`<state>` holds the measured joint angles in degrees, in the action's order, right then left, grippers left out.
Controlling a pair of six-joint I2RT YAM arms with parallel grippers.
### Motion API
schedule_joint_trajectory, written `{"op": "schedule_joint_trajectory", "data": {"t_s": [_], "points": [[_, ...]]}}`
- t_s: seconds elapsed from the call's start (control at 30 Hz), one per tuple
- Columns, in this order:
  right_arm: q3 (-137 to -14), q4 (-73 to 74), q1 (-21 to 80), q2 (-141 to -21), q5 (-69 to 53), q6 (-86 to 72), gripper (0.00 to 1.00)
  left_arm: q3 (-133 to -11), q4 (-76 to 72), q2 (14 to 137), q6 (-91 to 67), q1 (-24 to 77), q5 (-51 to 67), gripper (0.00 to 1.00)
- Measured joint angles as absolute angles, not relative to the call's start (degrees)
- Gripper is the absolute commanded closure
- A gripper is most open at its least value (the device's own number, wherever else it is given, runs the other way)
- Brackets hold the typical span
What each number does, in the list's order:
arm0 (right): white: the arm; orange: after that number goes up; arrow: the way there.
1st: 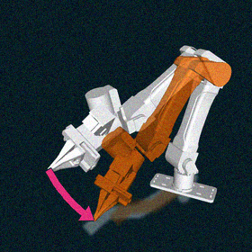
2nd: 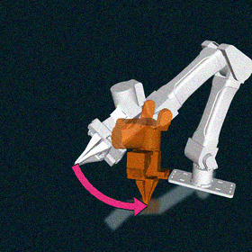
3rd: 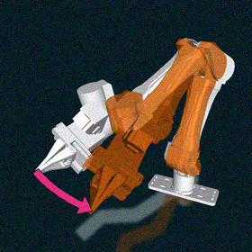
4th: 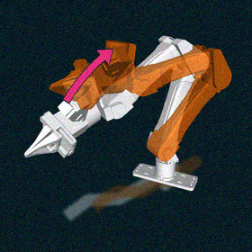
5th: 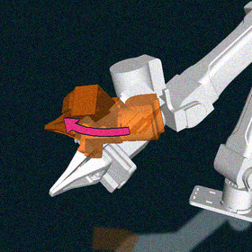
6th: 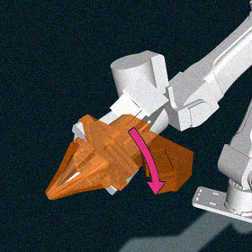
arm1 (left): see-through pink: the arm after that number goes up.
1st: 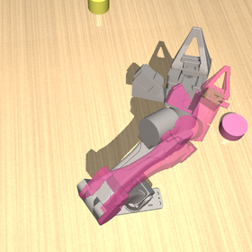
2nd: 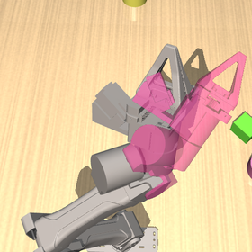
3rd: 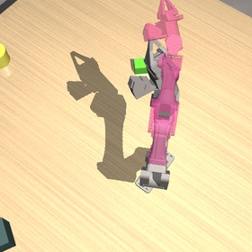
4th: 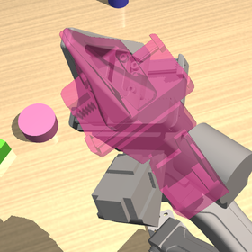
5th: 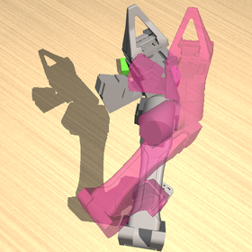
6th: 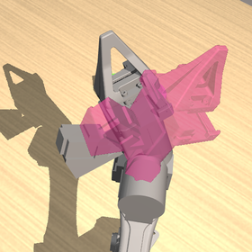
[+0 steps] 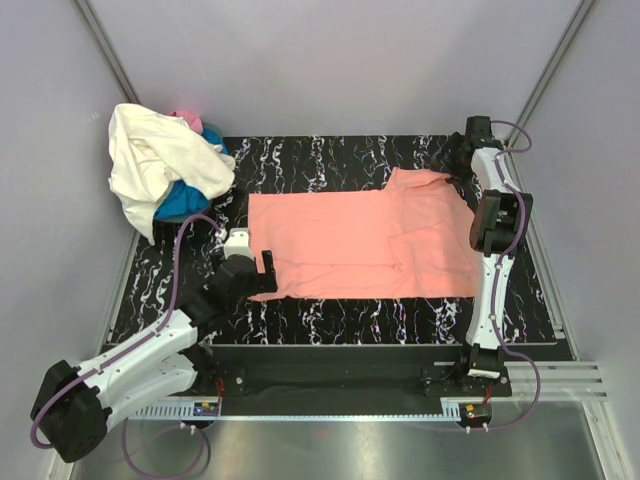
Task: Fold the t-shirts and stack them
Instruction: Fold the tshirt
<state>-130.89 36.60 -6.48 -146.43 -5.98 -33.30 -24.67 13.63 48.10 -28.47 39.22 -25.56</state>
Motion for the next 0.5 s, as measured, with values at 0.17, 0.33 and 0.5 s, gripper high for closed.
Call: {"op": "schedule_joint_trajectory", "data": {"t_s": [0.17,0.33,0.5], "points": [[-132.4,35.7,-6.5,-147.9,-7.0,-33.8,0.34,-24.7,13.6,48.1,-28.5,39.2,-25.6,0.05],[-134.0,35.0,-6.5,-149.6,-7.2,-33.9,0.60,-24.6,13.6,48.1,-28.4,39.3,-25.6,0.05],[-135.5,34.7,-6.5,-150.9,-7.6,-34.2,0.70,-24.7,13.6,48.1,-28.4,39.3,-25.6,0.05]]}}
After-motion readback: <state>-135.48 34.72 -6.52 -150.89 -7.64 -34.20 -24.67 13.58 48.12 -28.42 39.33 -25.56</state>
